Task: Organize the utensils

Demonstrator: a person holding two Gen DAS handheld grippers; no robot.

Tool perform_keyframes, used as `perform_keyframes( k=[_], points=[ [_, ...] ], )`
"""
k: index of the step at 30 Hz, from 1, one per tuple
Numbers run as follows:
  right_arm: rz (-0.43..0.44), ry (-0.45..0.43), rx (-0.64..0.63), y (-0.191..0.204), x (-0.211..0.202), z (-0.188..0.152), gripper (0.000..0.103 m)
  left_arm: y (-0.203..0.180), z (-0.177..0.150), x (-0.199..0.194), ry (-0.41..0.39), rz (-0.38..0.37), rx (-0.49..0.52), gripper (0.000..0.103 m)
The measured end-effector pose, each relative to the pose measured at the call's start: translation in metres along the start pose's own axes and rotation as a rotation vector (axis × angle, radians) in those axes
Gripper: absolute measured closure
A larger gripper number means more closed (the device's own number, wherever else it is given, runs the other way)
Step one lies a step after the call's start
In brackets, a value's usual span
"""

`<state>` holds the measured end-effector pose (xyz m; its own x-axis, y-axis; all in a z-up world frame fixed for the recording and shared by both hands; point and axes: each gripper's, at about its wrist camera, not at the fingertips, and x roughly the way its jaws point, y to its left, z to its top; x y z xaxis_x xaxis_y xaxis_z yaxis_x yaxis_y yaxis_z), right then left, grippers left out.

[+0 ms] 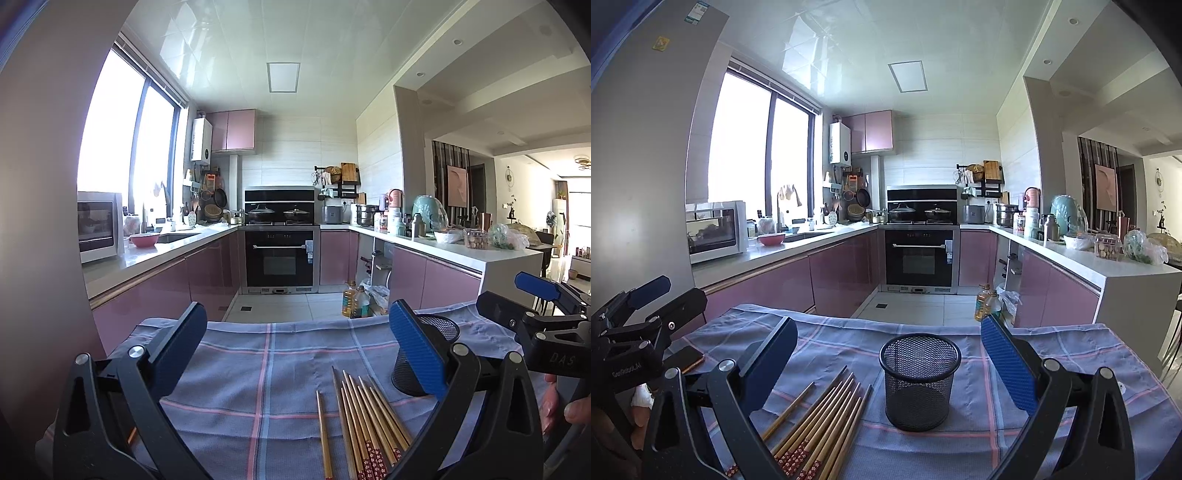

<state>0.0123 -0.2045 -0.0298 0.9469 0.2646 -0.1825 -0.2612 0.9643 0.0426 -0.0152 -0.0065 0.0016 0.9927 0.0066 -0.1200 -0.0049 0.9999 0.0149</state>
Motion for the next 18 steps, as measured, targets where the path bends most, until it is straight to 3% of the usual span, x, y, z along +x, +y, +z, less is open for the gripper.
perform_keyframes(
  k=[18],
  points=[
    [-0.020,0.004,0.006,-0.0016,-0.0024,0.0003,0.007,-0.0028,-0.0032,0.0008,0.009,0.000,-0.003,0.006]
  ],
)
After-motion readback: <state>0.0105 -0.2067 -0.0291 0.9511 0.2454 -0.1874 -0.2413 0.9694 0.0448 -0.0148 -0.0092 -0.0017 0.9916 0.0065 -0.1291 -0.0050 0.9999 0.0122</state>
